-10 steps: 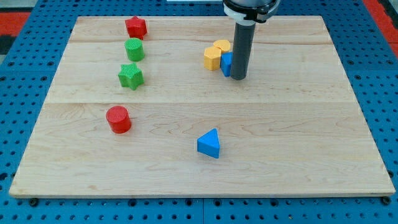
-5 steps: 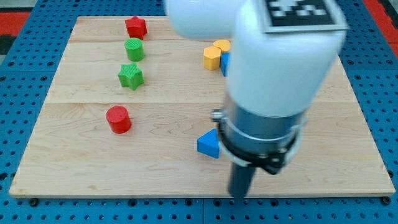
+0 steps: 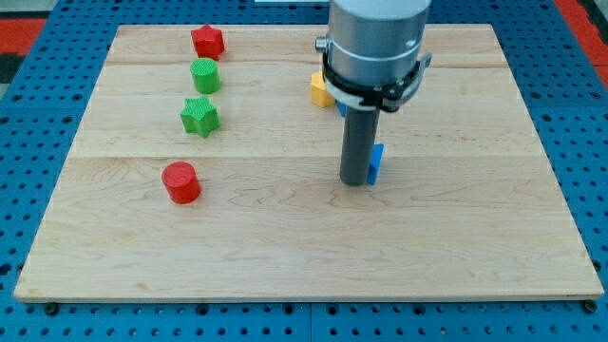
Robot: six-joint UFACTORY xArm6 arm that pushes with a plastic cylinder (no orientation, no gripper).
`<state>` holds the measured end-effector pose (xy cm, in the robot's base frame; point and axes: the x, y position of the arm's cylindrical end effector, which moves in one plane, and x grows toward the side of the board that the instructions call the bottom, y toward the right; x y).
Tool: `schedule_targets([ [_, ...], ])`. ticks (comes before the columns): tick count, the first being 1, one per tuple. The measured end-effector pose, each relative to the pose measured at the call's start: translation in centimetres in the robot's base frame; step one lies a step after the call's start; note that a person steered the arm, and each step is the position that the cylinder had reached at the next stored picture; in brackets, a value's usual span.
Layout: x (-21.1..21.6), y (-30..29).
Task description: Move the blue triangle top right to the blue cube
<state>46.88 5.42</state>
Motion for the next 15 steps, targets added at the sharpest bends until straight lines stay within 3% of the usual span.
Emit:
schedule_targets([
  [2, -2.1, 6.0],
  [4, -2.6, 7.2],
  [8, -8.5, 12.3],
  [10, -11.1, 12.7],
  [12, -8.4, 13.7],
  [14, -12.6, 10.6],
  [15, -11.9, 10.0],
])
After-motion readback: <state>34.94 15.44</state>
